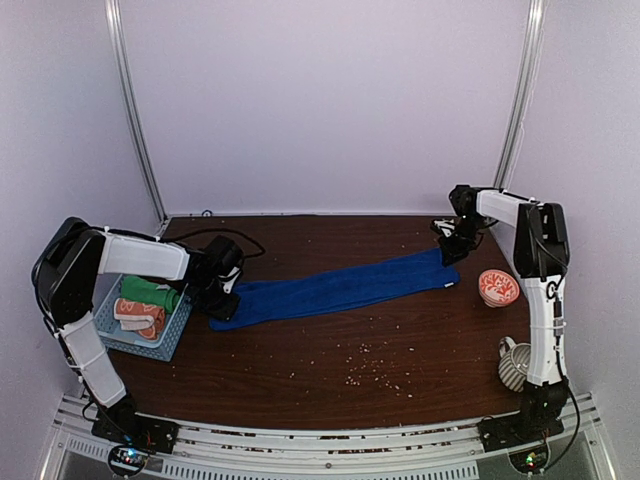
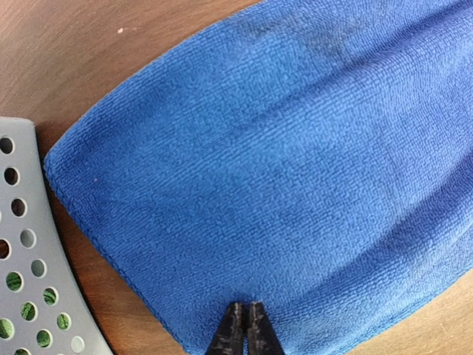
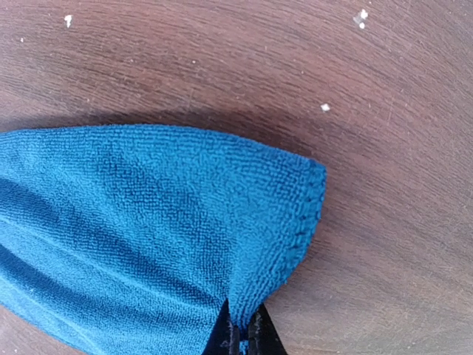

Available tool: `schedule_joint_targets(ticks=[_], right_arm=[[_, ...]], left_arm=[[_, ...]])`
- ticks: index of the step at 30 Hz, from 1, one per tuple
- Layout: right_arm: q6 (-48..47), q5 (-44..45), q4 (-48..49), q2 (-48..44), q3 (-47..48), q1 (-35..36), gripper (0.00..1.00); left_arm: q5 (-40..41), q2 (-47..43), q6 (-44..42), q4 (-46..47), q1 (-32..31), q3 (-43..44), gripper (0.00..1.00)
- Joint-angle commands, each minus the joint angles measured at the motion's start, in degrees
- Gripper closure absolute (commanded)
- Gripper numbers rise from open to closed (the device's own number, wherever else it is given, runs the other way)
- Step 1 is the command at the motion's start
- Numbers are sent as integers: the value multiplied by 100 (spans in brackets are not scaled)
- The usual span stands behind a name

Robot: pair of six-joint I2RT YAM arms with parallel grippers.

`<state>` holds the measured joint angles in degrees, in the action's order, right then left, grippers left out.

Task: Roll the towels
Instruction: Pick up the towel from the center of the board, then fold the towel at the center of the board.

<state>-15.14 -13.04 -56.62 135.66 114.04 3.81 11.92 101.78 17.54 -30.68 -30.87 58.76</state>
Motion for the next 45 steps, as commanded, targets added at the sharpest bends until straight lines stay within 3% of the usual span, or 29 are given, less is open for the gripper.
schedule_joint_targets(ticks=[1, 6, 10, 17, 20, 28, 39, 45], right_arm=[[12, -8, -91, -66, 134, -322, 100], [-85, -196, -247, -315, 710, -539, 100], [-48, -292, -140, -638, 808, -540, 100], [-225, -972, -610, -738, 1089, -412, 100], [-474, -1352, -964, -826, 985, -162, 100], [-99, -2567, -1137, -931, 747, 588, 100], [910, -3356, -443, -820, 417, 1687, 100], [2195, -3967, 752, -515, 319, 2203, 100]], left_arm=[[-7, -86, -162, 55, -44, -2, 94], [-965, -320, -486, 408, -144, 103, 85], [-1165, -354, -401, 621, -171, 188, 83], [-914, 13, -326, 387, -164, 573, 82], [-736, 65, -285, 365, -158, 601, 82], [-200, 169, -40, 5, -160, 636, 82], [222, 167, 304, -216, -27, 441, 82], [89, 208, 393, -81, 12, 294, 82]])
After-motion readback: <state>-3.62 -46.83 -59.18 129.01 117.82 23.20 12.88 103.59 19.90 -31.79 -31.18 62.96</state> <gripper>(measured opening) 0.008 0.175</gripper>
